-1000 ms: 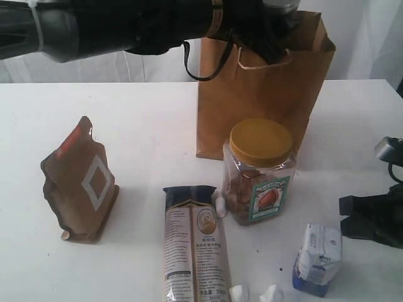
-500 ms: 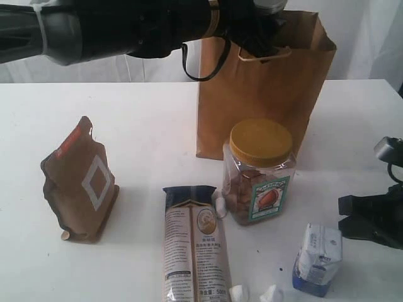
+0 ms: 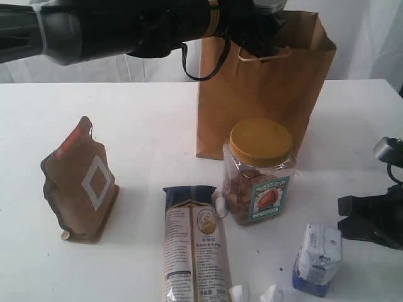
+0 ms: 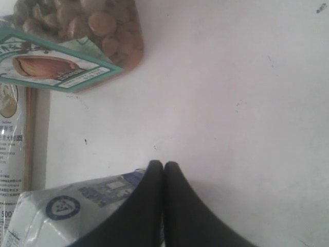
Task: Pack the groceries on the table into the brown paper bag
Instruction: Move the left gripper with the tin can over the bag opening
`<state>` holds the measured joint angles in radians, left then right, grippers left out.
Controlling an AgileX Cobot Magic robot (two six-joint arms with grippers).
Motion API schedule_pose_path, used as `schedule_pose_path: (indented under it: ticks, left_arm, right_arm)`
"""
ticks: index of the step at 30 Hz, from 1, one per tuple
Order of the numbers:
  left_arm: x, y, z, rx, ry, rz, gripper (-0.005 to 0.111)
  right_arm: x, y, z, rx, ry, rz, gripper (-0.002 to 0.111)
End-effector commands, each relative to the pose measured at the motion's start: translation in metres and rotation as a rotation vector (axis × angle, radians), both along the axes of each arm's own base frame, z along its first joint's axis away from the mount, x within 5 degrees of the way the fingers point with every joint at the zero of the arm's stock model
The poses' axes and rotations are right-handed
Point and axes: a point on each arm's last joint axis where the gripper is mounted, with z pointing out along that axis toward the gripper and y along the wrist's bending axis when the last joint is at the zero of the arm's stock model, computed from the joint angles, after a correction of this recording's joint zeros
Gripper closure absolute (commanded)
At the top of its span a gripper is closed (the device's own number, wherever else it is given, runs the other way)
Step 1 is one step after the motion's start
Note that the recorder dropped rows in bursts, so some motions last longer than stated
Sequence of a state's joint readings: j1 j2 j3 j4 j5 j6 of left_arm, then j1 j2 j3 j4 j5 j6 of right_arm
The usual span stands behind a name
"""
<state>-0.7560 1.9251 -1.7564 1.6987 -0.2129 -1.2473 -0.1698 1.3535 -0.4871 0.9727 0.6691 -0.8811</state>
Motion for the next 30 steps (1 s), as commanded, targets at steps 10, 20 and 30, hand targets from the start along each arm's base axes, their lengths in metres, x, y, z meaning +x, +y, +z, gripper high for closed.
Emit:
schedule_pose_path:
  ticks: [10, 20, 30]
  left_arm:
    - [-0.0003, -0.0003, 0.0032, -0.03, 0.015, 0.02, 0.041]
    - [-0.0003, -0.0003, 0.0032, -0.03, 0.015, 0.02, 0.041]
    - [-0.0003, -0.0003, 0.0032, -0.03, 0.015, 0.02, 0.002]
  right_arm:
    - [-0.0003, 0.0008, 0.0008, 0.002, -0.007, 0.012, 0.108]
    - [-0.0003, 0.0008, 0.0008, 0.002, -0.007, 0.012, 0.108]
    - [-0.0013, 0.0021, 0.001, 0.014, 0.001, 0.024, 0.108]
